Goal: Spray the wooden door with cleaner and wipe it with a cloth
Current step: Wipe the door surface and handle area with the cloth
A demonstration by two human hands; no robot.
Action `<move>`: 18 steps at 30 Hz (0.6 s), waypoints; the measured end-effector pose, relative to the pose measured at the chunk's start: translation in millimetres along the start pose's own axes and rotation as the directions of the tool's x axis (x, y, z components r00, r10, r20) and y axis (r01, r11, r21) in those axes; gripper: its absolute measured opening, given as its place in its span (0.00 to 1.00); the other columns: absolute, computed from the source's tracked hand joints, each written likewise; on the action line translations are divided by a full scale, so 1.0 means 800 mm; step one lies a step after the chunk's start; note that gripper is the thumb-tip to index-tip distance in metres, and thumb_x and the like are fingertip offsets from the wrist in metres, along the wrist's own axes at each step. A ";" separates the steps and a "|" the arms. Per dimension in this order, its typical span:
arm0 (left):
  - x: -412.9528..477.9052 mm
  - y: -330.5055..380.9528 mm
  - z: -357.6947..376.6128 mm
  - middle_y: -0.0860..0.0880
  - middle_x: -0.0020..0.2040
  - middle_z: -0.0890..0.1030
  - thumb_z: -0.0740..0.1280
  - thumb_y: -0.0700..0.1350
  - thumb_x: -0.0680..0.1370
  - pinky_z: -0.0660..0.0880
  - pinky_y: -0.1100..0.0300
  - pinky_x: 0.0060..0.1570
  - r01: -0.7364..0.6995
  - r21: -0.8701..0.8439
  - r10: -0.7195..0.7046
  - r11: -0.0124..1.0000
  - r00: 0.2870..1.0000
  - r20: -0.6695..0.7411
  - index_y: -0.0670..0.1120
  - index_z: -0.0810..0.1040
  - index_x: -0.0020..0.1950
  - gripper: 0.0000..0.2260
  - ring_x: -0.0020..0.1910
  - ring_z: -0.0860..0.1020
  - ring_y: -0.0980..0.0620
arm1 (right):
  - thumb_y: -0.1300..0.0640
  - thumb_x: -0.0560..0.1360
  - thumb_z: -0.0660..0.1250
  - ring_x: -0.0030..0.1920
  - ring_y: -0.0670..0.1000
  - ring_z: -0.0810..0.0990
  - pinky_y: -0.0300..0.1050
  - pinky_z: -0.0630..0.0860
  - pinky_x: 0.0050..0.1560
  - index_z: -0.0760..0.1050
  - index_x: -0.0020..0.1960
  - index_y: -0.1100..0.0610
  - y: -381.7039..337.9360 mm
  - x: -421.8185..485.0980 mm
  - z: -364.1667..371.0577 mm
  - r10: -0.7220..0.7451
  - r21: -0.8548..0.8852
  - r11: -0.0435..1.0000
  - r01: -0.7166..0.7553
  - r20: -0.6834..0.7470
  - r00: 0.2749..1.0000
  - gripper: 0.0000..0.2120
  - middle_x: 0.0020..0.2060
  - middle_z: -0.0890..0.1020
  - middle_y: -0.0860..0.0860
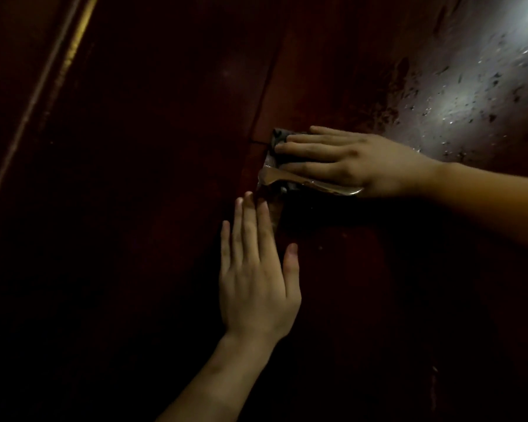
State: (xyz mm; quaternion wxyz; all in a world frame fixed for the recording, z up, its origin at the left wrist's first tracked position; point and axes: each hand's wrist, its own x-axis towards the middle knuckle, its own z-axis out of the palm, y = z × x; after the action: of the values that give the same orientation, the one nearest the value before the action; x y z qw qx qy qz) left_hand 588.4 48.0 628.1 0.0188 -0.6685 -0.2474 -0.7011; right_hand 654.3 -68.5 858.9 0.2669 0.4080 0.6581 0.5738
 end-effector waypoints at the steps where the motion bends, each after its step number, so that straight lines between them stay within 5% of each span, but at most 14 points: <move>1: 0.001 0.000 0.000 0.45 0.86 0.48 0.39 0.60 0.85 0.47 0.48 0.83 0.001 -0.002 -0.001 1.000 1.000 0.005 0.44 0.47 0.84 0.31 0.85 0.45 0.50 | 0.52 0.83 0.53 0.79 0.58 0.61 0.63 0.65 0.75 0.63 0.80 0.56 0.005 -0.002 -0.005 0.018 0.038 0.999 -0.016 -0.038 0.999 0.27 0.81 0.61 0.55; 4: 0.002 -0.001 -0.001 0.45 0.86 0.48 0.39 0.60 0.85 0.48 0.47 0.83 0.003 -0.010 -0.003 1.000 1.000 0.005 0.45 0.46 0.84 0.31 0.85 0.45 0.51 | 0.58 0.80 0.65 0.74 0.61 0.71 0.67 0.75 0.66 0.70 0.76 0.59 0.018 -0.008 -0.017 0.214 0.145 0.970 -0.194 -0.134 0.968 0.25 0.78 0.67 0.58; 8: 0.002 0.001 -0.001 0.45 0.86 0.48 0.39 0.60 0.86 0.48 0.48 0.84 -0.001 0.011 0.001 1.000 1.000 -0.009 0.45 0.45 0.85 0.31 0.85 0.46 0.51 | 0.56 0.82 0.66 0.71 0.55 0.76 0.57 0.75 0.69 0.75 0.71 0.59 -0.005 0.011 -0.044 0.492 0.481 0.830 -0.284 -0.390 0.779 0.19 0.73 0.74 0.55; 12: 0.002 0.000 0.003 0.39 0.83 0.57 0.45 0.56 0.86 0.49 0.48 0.81 -0.001 0.096 0.004 0.995 1.000 -0.030 0.40 0.54 0.83 0.30 0.82 0.53 0.44 | 0.52 0.84 0.59 0.74 0.58 0.72 0.56 0.74 0.69 0.70 0.76 0.56 -0.074 0.037 -0.051 0.254 0.339 0.930 -0.143 -0.310 0.916 0.22 0.76 0.69 0.56; 15: 0.002 0.000 0.004 0.33 0.76 0.70 0.44 0.55 0.87 0.54 0.45 0.78 0.016 0.168 -0.007 0.986 0.999 -0.054 0.36 0.60 0.79 0.29 0.79 0.62 0.40 | 0.53 0.84 0.56 0.73 0.59 0.70 0.51 0.81 0.51 0.55 0.83 0.52 -0.100 0.039 -0.030 0.215 0.075 0.975 -0.211 -0.062 0.975 0.28 0.80 0.62 0.56; 18: 0.003 0.001 0.003 0.35 0.79 0.67 0.42 0.56 0.86 0.53 0.45 0.79 0.008 0.143 -0.003 0.990 0.999 -0.036 0.37 0.57 0.79 0.29 0.81 0.64 0.40 | 0.58 0.82 0.55 0.59 0.61 0.80 0.49 0.81 0.38 0.62 0.80 0.60 -0.097 0.014 -0.028 0.183 -0.019 0.982 -0.189 -0.157 0.970 0.27 0.70 0.75 0.61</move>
State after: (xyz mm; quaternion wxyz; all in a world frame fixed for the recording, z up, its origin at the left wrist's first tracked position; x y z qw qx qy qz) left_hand 590.6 48.6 630.7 0.0691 -0.6522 -0.2983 -0.6934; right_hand 612.0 -71.5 789.2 0.1671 0.4177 0.6258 0.6371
